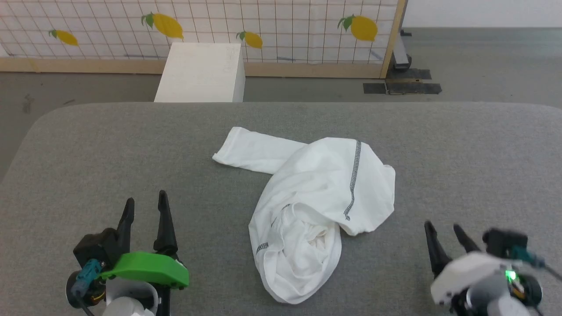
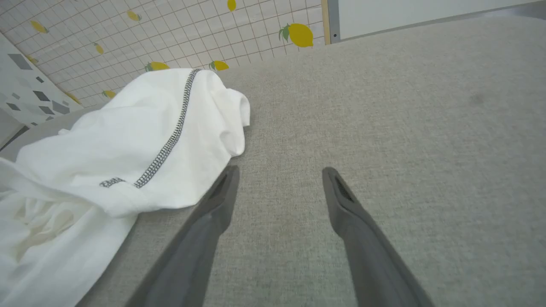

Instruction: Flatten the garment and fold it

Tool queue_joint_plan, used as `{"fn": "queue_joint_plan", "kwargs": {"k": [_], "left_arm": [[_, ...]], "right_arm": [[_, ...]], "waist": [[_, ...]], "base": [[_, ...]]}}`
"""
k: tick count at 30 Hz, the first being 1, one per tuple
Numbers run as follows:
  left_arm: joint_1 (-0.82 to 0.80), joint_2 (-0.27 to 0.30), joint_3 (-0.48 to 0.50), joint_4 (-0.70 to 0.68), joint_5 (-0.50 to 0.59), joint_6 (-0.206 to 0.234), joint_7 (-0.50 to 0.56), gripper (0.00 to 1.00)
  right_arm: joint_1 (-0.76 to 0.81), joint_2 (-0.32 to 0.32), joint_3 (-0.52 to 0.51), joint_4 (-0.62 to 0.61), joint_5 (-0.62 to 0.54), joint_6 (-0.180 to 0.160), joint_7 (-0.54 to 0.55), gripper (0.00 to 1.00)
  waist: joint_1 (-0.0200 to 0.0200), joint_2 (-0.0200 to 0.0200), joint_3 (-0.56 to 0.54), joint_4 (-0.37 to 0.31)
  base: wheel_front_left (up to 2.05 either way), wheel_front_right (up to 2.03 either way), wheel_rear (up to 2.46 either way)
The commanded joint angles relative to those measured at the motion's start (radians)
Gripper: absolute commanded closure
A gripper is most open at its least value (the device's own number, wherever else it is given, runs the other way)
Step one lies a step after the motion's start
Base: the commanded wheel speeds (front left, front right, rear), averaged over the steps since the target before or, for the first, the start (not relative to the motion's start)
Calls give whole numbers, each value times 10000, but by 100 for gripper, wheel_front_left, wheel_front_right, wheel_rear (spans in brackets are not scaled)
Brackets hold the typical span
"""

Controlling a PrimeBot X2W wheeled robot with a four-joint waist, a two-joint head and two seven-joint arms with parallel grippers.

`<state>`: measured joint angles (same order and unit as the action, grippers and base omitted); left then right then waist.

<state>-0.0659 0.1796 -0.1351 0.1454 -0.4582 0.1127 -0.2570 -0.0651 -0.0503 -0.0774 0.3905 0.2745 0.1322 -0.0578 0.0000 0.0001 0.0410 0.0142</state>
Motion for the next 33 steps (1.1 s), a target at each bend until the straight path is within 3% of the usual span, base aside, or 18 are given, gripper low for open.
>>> {"fn": "queue_joint_plan", "kwargs": {"k": [1,7,11,19,20,21,22,27,33], "left_arm": [[165,-108,139,-104,165,-112,-45,0],[51,-558,494,-155,479,-525,-46,0],[-232,-795,581,-122,671,-799,-46,0],[-491,-1115,760,140,904,-1194,-46,0],[-498,-1135,801,155,911,-1218,-47,0],[-491,-1156,863,171,919,-1244,-47,0],[-475,-1171,909,195,915,-1269,-47,0],[-453,-1223,1059,278,954,-1391,-47,0],[-424,-1262,1017,328,1013,-1502,-47,0]], "right_arm": [[-656,1,-110,45,-300,-15,525,0],[-3003,1,110,751,-1690,-15,3982,0],[-4060,1,469,1496,-2491,-15,5516,0],[-4368,1,769,2827,-2781,-15,6200,0],[-4374,1,800,2864,-2736,-15,6129,54],[-4408,1,844,2825,-2757,-15,5882,90],[-4422,1,874,2812,-2762,-15,5711,100],[-4525,-392,2,2333,-2170,-15,4671,100],[-3740,-1134,-2749,981,-2026,-15,4107,100]], "waist": [[0,-1,172,38],[0,-1,691,327],[0,-1,1056,697],[0,-1,1465,1192],[0,-1,1471,1182],[0,-1,1458,1139],[0,-1,1432,1092],[0,-1,1143,787],[0,-1,767,518]], "base": [[0,0,0],[0,0,0],[0,0,0],[0,0,0],[0,0,0],[0,0,0],[0,0,0],[0,0,0],[0,0,0]]}}
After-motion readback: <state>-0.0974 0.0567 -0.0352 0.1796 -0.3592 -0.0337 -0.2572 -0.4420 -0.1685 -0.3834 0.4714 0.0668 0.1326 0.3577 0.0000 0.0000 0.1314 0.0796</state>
